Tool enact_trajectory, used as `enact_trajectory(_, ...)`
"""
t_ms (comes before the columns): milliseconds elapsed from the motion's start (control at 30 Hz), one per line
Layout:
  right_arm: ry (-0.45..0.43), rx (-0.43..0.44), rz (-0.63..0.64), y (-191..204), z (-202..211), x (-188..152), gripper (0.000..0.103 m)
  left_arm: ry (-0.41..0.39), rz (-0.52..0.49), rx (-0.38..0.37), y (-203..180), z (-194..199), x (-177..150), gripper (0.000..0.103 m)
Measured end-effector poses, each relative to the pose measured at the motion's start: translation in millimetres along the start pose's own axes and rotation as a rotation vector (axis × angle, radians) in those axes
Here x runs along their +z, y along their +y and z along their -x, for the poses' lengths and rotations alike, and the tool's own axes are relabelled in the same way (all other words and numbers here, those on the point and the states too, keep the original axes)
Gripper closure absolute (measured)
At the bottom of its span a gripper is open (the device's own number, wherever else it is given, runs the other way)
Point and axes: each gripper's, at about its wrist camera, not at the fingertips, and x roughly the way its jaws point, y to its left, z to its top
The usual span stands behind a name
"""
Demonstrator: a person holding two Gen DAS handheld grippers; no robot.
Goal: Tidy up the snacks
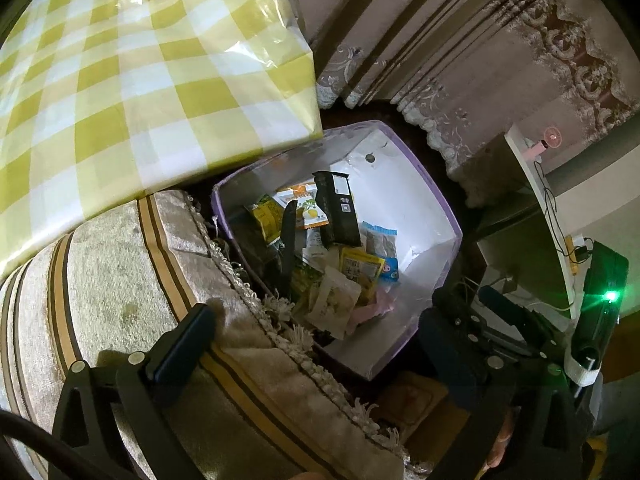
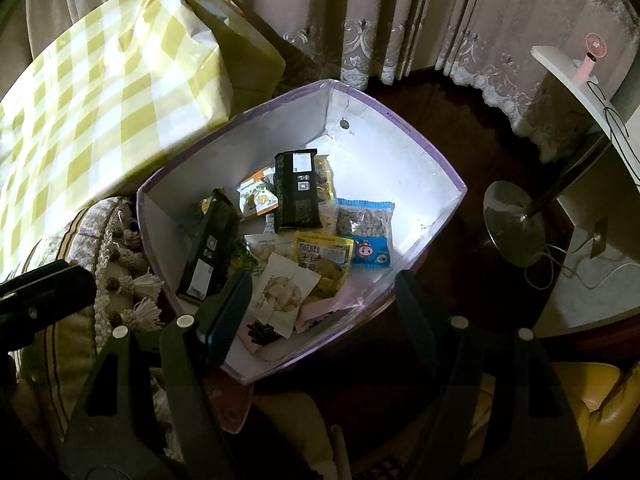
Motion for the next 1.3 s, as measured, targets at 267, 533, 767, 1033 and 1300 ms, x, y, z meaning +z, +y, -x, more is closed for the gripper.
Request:
enact_trajectory(267,0.002,0.002,0.001,-0.3,-0.5,-0.4,0.027,0.0,0.0,0.001,0.2,-0.4,-0.1,0.0)
enact_trajectory(533,0.006,0.005,-0.003,0.6,-1.0,-1.9,0.027,0.0,0.0,0.0,0.2,-0.3,0.0,0.0)
enact_trajectory(767,0.008,0.007,-0.006,1.3,-1.8,-3.1,0.026,0.0,0.001,0.0,0.7,-0.5,0.0,0.0)
enact_trajectory(1033,0.008,0.008,-0.005,0.9,-1.9,-2.8,0.026,0.0,0.001,-0.001,0.5,-0.5,0.2,0.0)
enact_trajectory(1300,0.009,0.008,-0.006,1.4,-1.7,-3.5,0.026,0.0,0.001,0.0,0.4,-0.5,0.2,0.0)
